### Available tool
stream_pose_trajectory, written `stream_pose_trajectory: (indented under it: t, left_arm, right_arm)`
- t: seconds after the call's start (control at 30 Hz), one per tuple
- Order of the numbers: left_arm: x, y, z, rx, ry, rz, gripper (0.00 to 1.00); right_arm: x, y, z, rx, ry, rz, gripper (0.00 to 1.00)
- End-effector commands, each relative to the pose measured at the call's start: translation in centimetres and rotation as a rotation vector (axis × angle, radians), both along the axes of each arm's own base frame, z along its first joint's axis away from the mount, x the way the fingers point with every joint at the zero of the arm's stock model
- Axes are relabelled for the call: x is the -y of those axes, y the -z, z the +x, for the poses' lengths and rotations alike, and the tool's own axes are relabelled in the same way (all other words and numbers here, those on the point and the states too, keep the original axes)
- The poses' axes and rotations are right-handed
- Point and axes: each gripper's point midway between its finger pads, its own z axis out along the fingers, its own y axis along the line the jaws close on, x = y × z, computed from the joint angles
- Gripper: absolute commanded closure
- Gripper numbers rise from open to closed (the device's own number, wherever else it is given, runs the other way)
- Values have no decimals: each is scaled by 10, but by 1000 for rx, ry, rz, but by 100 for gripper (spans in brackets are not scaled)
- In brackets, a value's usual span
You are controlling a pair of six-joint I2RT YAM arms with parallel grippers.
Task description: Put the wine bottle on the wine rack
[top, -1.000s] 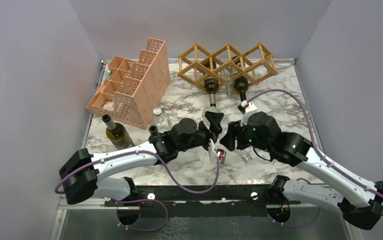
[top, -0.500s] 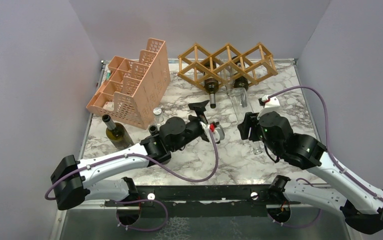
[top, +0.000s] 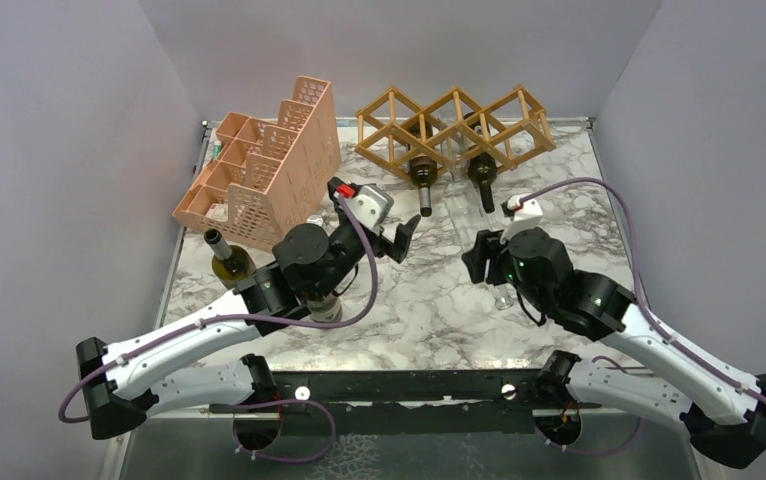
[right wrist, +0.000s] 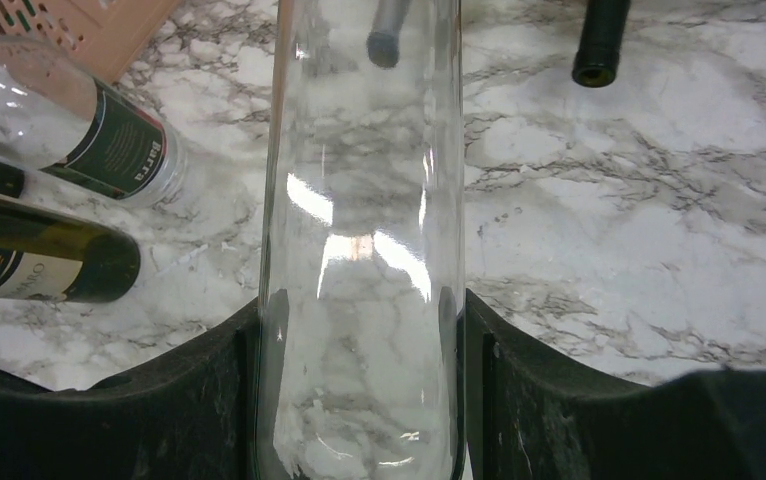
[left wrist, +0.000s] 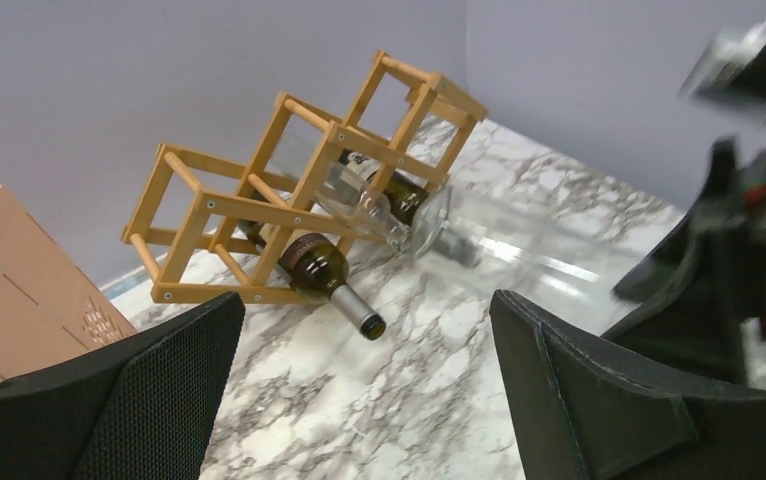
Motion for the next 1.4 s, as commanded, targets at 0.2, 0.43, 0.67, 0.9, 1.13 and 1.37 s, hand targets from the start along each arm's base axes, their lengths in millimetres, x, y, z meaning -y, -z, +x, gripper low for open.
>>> stream_pose_trajectory:
  t: [0.2,0.43,0.67,0.9,1.13,1.37]
  left_arm:
    - [-56,-41,-21,-172,-89,-217,1]
    - [-83,-59,-34,-155,-99,-237,1]
    - [-101,-58,-42,-157,-105,-267,1]
    - [-104,-67,-47,-140,-83,-275,1]
    - [-100,-69,-44,-112,-83,-219,1]
    - [-94,-79,-43,-87,-66,-190,1]
  right_arm:
    - [-84,0,28,47,-169,160,99]
    - [-122,17,64,35,-119,185,99]
    - [-137,32,102,87,-20,160,99]
    - [-144,35,129,118,68,129,99]
    - [-150,37,158,108,90,142,99]
    - [-161,40,182,115,106,159,99]
